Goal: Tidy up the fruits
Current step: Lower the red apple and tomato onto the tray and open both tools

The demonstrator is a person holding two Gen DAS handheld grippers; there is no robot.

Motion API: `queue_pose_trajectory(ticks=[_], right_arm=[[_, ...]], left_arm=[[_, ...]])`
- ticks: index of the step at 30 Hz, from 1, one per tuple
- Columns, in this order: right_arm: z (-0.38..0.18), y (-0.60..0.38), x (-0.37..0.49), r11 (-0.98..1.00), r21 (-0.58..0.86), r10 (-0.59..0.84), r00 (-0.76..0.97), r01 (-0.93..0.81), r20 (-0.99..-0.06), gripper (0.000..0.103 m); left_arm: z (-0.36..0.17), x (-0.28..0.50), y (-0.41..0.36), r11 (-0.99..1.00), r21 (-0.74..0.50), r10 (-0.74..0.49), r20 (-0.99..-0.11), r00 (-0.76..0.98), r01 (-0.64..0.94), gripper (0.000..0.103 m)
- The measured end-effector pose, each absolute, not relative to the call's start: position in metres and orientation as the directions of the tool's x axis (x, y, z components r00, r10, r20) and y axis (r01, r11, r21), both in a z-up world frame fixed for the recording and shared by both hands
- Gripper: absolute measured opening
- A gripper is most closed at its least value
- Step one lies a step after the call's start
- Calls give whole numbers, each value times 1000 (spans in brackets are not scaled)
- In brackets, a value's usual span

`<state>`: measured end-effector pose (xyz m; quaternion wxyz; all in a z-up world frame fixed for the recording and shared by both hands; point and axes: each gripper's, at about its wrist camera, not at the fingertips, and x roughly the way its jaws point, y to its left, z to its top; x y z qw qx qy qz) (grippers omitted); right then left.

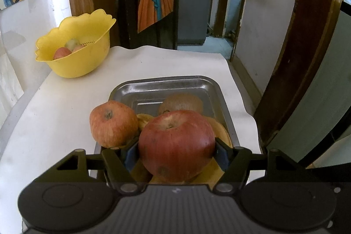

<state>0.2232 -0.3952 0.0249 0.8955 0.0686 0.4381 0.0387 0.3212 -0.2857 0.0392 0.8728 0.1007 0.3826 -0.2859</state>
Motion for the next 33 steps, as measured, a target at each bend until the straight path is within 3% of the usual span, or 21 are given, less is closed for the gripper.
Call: queue_pose_trajectory(ticks=[8,33], right_arm=[[25,-396,222,989,150,123,619,-9,-776,33],[24,-402,211,990,143,110,632,2,-767,54]], left_arm=[[38,321,-288,813,-36,-423,-722,547,582,73],[26,310,-308,787,-43,-446,-729,519,616,74]])
